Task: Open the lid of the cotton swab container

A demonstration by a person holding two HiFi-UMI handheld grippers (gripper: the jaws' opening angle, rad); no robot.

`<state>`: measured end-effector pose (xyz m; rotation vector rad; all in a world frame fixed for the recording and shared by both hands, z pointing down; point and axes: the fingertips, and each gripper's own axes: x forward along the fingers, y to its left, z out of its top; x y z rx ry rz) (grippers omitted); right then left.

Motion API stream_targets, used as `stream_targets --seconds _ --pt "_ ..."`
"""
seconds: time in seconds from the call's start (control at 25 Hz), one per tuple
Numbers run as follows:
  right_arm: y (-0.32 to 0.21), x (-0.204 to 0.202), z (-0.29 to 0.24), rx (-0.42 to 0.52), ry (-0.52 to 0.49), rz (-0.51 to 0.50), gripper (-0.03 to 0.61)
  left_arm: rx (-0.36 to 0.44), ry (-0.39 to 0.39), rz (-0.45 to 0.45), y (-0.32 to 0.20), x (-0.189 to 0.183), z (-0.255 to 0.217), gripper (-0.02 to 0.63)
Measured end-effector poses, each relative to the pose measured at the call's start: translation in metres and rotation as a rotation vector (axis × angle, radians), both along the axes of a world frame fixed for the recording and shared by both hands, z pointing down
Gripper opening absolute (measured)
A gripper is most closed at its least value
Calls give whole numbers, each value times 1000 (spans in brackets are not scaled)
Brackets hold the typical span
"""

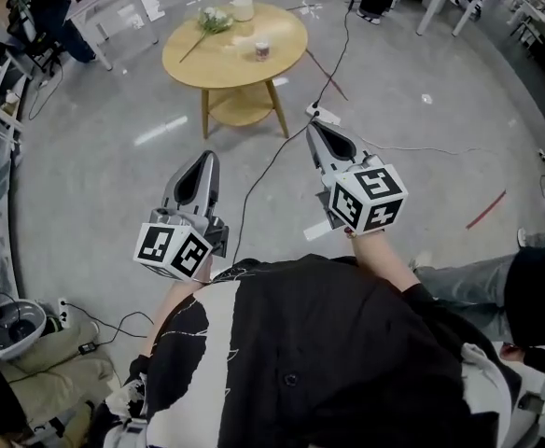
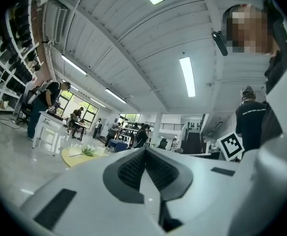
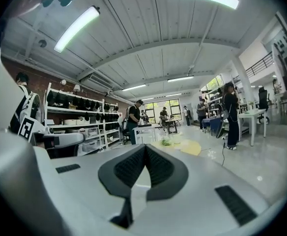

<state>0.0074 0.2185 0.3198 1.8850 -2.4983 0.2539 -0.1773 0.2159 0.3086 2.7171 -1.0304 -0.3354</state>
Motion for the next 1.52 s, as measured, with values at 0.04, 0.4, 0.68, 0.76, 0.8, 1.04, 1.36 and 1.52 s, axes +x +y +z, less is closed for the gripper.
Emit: stream_targets --seconds 0.04,0.4,0.68,0.76,0.8,1.04,1.36,1.52 --pt "-2 2 6 -17 -10 -2 5 -15 -7 -4 -1 1 5 11" --pt "-23 2 39 -99 -68 -16 5 -23 -14 -42 -23 -2 16 11" --pt "-29 18 48 -122 -79 -7 5 -3 -4 -52 -34 13 10 11" --pt "-33 20 55 -140 -87 0 5 -26 -16 -51 -41 16 18 11" --pt "-35 22 58 -145 -93 4 5 -33 -21 -49 -45 18 21 11" --pt "-62 32 63 -160 -94 19 5 -69 -5 -37 -79 29 34 11" --pt "-121 53 66 -189 -120 48 5 -100 32 -24 -145 45 39 11" --pt "-156 66 59 -199 -127 64 5 -101 38 -11 -185 58 30 11"
